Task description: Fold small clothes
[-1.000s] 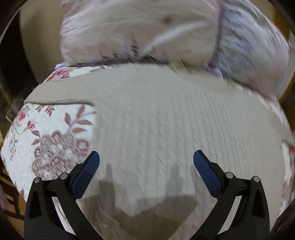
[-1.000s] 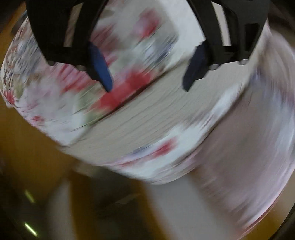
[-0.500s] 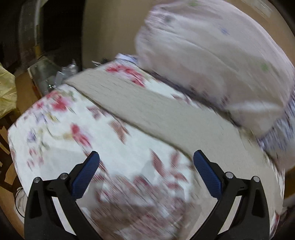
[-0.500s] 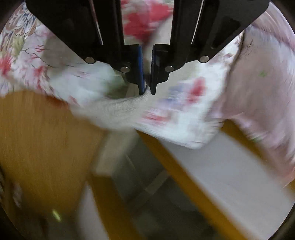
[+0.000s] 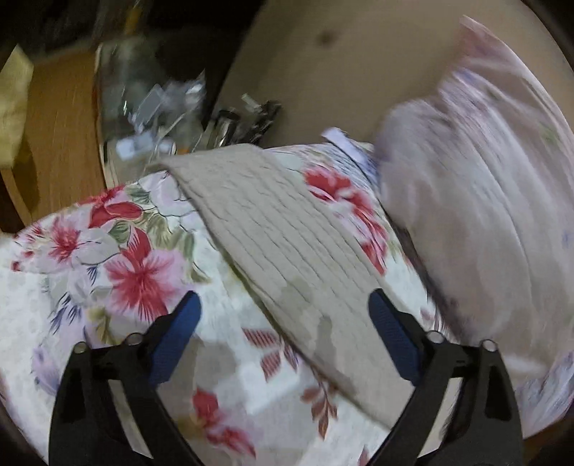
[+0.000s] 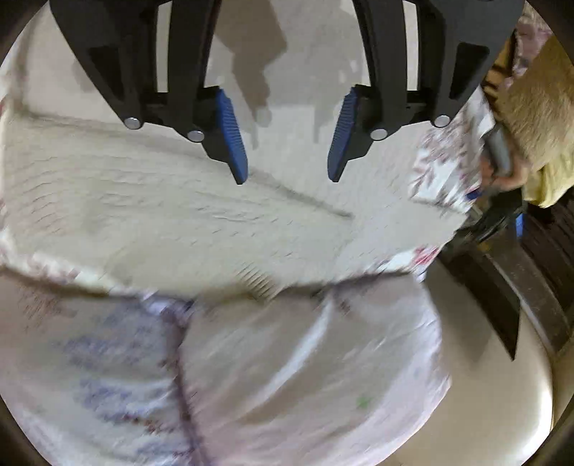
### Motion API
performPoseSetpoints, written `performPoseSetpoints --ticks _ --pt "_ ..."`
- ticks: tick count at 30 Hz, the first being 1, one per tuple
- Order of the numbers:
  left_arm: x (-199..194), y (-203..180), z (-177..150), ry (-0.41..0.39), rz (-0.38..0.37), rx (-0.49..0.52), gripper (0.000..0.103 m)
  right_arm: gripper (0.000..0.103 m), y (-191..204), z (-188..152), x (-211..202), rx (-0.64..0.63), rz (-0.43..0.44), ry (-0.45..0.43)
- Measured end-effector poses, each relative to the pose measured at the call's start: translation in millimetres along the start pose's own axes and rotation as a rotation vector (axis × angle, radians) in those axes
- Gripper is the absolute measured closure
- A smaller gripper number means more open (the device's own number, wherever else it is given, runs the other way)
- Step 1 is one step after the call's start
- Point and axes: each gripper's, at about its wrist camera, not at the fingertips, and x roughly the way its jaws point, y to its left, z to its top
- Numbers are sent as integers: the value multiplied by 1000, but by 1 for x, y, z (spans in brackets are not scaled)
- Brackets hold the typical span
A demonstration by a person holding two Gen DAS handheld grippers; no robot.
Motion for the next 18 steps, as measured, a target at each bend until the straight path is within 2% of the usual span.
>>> performPoseSetpoints --ticks 1,3,5,7,9,10,12,14,16,18 --pt "-1 3 5 -18 -3 -16 19 44 -3 -2 -3 2 -22 3" --pt "4 9 18 -4 -23 -58 31 43 -13 -3 -10 34 -73 2" --pt "6 17 28 -4 -60 -129 32 41 -29 0 -18 97 -96 -11" --pt "8 22 38 -11 -84 -184 39 39 -44 1 -23 144 -122 -21" --pt "15 29 45 3 -93 -242 66 39 -48 -1 -23 148 -134 -17" --pt "20 33 47 13 -93 -273 71 39 -46 -2 -23 140 -138 -14" --pt "25 33 50 22 -79 -280 92 39 -45 -5 -23 121 -141 -5" --pt "19 21 52 -1 -65 -231 94 39 -45 -9 -27 108 -145 -1" --pt "4 -5 51 -51 -92 -123 95 39 -52 -11 -35 103 -151 -5" --pt "-24 -60 36 -106 -157 106 96 39 -63 -11 -45 112 -162 -19"
